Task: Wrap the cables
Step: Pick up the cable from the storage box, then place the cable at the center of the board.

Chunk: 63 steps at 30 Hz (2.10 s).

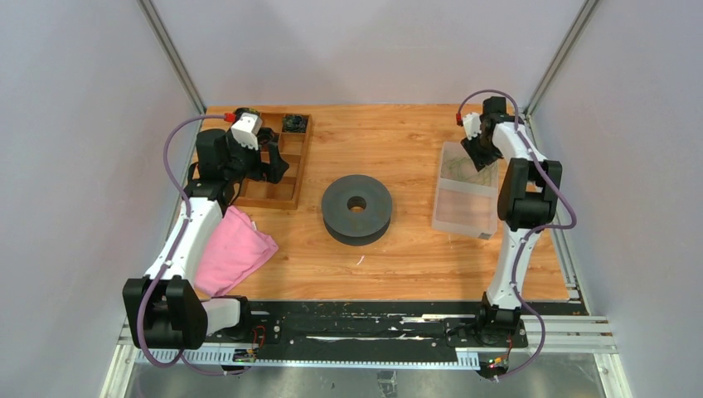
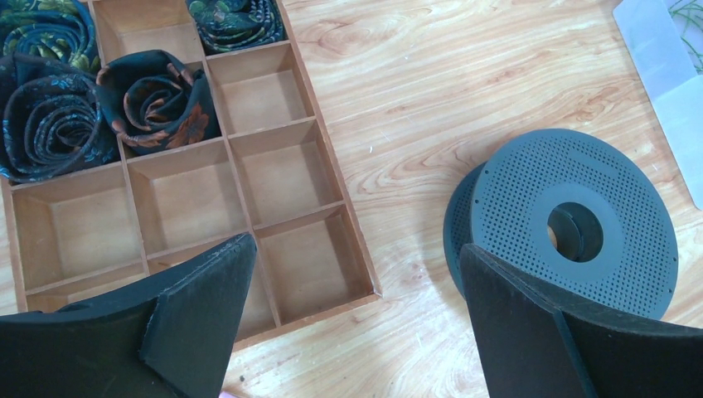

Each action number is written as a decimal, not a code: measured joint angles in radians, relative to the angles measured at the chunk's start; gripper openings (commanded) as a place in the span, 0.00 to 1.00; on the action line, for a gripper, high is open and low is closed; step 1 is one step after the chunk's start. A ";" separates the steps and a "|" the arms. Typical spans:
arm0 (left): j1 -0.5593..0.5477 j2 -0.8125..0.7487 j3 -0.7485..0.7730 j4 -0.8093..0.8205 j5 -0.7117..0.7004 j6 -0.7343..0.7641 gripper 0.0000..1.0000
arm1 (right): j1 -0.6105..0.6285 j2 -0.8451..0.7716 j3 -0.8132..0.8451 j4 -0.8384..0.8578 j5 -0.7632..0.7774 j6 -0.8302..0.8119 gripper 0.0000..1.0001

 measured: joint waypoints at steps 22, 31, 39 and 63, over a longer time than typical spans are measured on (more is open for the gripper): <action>0.000 0.000 0.000 0.000 0.000 0.000 0.98 | 0.174 -0.681 0.169 0.002 -0.169 0.243 0.01; 0.000 0.000 0.000 0.000 -0.001 0.000 0.98 | 0.290 -0.653 0.608 -0.003 -0.206 0.406 0.01; 0.000 0.000 0.000 0.000 -0.009 0.000 0.98 | 0.317 -0.613 0.556 0.010 -0.242 0.455 0.01; 0.000 -0.030 -0.007 0.001 -0.003 0.000 0.98 | 0.317 -0.548 0.275 0.015 -0.163 0.405 0.01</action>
